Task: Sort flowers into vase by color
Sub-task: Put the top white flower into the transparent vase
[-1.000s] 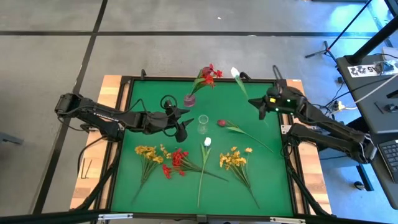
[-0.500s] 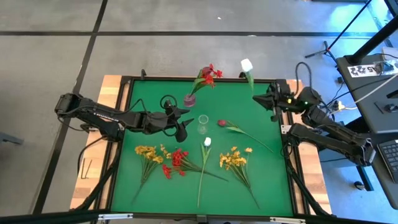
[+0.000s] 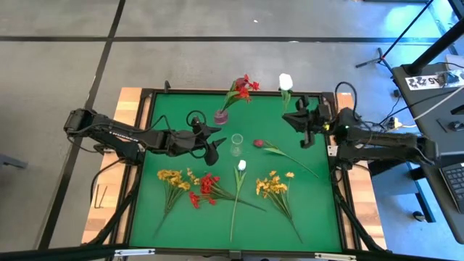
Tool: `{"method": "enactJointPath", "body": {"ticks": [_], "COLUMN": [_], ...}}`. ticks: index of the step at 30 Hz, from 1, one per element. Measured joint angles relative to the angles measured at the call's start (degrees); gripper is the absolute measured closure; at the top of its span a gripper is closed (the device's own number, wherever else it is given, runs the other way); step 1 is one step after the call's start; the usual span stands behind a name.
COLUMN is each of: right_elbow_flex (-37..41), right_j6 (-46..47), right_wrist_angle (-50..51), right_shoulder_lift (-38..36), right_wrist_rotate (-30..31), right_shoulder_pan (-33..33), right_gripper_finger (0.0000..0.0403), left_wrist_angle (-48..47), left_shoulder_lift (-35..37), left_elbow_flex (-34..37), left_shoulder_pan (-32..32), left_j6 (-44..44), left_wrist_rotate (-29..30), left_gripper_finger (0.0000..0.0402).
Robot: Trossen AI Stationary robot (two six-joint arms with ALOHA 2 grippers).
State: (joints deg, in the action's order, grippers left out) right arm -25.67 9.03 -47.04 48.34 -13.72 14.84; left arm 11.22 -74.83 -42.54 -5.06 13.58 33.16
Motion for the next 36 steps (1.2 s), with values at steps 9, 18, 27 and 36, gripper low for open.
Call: {"method": "enactJointPath", "body": {"ticks": [9, 18, 27, 36], "right_elbow_flex": [0.0, -4.0, -13.4, -15.0], "right_j6": [-1.9, -1.4, -0.3, -0.3], "right_wrist_angle": [-32.0, -42.1, -41.5, -41.2], "right_shoulder_lift": [21.1, 37.5, 47.6, 52.3], "right_wrist_rotate": [4.5, 8.0, 5.1, 5.2], "right_shoulder_pan": [-4.5, -4.3, -4.3, -4.3], "right_gripper_finger": [0.0403, 0.0403, 0.0403, 0.0403], "left_wrist_angle": [0.0, -0.1, -1.8, -3.3], "left_shoulder_lift": [0.0, 0.0, 0.0, 0.0], "left_elbow_flex": [0.0, 0.0, 0.0, 0.0], "left_shoulder_pan": [0.0, 0.0, 0.0, -0.4], "left_j6": [3.0, 3.9, 4.1, 5.8], "left_wrist_rotate": [-0.1, -0.1, -0.1, -0.1], "left_gripper_finger": [0.0198, 0.0198, 0.0198, 0.0198]}}
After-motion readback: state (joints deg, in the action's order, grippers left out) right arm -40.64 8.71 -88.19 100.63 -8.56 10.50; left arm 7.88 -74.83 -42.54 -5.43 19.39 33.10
